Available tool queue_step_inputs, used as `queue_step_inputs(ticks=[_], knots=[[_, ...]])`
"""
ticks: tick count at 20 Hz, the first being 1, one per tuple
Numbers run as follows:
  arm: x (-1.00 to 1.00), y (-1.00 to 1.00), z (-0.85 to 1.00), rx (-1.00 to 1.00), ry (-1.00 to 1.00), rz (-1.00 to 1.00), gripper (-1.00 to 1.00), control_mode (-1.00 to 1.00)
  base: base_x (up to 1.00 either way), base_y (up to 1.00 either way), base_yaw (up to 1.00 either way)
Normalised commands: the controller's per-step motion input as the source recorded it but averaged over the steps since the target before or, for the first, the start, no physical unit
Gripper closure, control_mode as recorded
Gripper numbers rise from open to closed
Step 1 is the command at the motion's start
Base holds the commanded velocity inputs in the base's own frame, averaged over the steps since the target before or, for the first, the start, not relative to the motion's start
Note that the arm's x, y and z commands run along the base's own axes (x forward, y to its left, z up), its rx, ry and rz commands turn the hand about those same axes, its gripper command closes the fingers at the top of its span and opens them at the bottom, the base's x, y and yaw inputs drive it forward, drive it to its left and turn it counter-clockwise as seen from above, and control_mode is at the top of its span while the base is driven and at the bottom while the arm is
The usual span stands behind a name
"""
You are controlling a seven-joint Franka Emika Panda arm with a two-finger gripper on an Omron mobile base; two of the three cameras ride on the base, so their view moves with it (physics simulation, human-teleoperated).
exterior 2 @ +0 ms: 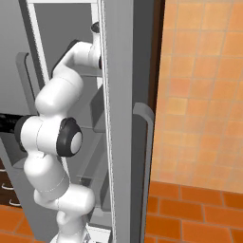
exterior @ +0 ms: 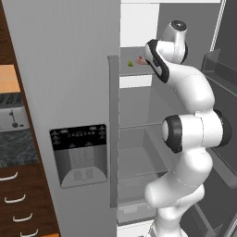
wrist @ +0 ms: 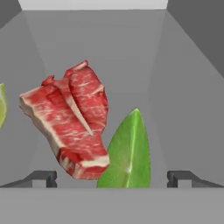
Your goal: Place one lemon wedge and one steak in each tupperware on the nearby counter, to pack two identical lunches.
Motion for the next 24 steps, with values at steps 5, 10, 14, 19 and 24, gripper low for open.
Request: queue_step_inputs(ticks=[5,10,14,19,24], knots=[[-0.05,0.00,-0.24,-0.03,0.10,0.00,-1.00,-1.00,0.00,0.00,0.00],[0.00,0.00,-0.22,-0.01,0.09,0.00,-1.00,-1.00,0.00,0.00,0.00],[0.01,0.00,0.00,0.00,0.02,0.00,-1.00,-1.00,0.00,0.00,0.00],[0.00,0.00,-0.02,0.00,0.00,0.00,1.00,-1.00,0.00,0.00,0.00],[0.00,0.00,0.00,0.00,0.00,0.00,1.00,-1.00,0.00,0.00,0.00]])
